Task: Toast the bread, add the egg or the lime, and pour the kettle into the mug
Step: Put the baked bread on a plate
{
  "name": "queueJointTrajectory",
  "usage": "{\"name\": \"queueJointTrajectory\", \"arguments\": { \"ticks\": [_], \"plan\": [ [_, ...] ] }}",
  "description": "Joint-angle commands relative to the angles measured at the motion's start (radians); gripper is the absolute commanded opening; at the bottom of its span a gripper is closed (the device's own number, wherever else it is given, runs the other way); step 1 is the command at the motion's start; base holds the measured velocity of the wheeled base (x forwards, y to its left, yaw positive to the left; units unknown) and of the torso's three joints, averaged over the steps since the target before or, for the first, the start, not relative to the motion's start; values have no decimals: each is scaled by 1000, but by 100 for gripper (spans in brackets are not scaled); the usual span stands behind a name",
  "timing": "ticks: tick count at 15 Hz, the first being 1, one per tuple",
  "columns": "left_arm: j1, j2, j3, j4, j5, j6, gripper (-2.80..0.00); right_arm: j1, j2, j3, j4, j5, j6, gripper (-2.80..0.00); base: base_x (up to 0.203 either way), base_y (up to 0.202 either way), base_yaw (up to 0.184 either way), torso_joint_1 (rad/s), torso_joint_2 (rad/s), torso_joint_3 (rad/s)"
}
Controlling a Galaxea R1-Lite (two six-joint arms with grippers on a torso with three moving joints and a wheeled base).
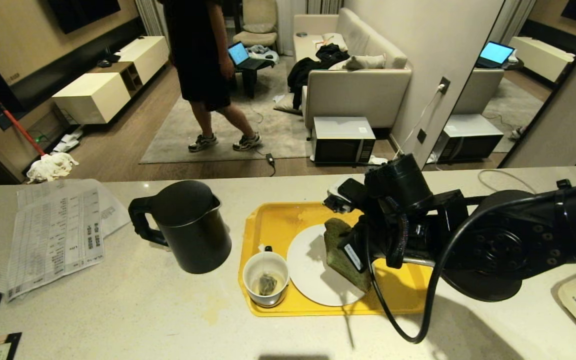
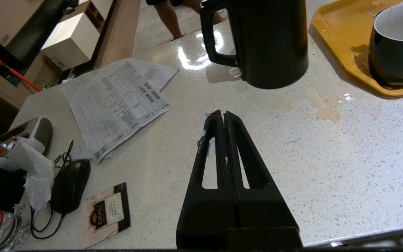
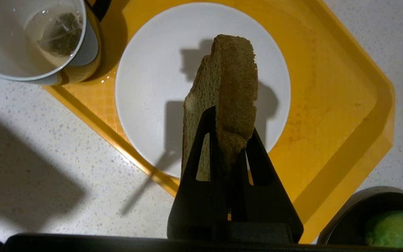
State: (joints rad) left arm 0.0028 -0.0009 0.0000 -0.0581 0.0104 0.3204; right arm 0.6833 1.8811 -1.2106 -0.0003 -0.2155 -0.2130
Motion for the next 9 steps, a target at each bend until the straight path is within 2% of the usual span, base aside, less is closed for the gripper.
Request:
{"name": "queueJointTrajectory", "arguments": {
  "ticks": [1, 5, 9],
  "plan": [
    [0, -1, 0, -2, 0, 2, -280, 7, -9, 27, -1, -1, -2, -280, 0, 0, 0, 0, 0, 0],
    [0, -1, 0, 0, 0, 2, -280, 9, 39, 24, -8, -15, 1, -280, 0, 0, 0, 0, 0, 0],
    [0, -1, 0, -1, 0, 2, -280, 8, 117, 26, -119, -71, 0, -280, 0, 0, 0, 0, 0, 0]
  ]
}}
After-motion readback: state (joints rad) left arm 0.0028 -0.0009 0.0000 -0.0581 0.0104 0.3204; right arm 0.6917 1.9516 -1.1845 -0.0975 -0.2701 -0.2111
